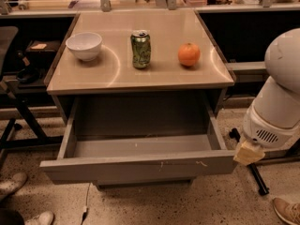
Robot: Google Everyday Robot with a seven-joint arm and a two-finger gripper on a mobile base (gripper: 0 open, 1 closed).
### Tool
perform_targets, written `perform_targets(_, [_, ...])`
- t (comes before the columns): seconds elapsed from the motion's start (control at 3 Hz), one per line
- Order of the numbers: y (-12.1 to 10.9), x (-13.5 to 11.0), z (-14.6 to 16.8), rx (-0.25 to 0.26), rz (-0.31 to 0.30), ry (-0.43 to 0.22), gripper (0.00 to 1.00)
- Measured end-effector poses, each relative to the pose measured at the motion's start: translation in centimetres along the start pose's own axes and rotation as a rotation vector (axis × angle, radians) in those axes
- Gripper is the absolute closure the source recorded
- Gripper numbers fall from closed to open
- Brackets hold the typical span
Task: Close top drawer
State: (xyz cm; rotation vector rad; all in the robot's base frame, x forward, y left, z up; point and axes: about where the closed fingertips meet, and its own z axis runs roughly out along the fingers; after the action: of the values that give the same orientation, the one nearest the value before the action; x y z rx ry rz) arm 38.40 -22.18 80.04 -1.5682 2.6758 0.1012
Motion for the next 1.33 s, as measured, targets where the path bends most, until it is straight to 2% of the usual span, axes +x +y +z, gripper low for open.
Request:
perform_targets(0.33, [0.0,0.0,0.1,-0.003,0.001,0.001,1.00])
perform_targets(0.67, [0.2,-0.4,2.0,-0.030,-0.006,-0.027,1.00])
perform_targets(1.0, [-0.1,-2.3,7.0,-0.057,-0.012,-0.040,1.00])
perform_targets(1.33, [-1.5,-4.4,10.5,-0.053,-0.023,-0.048,1.00])
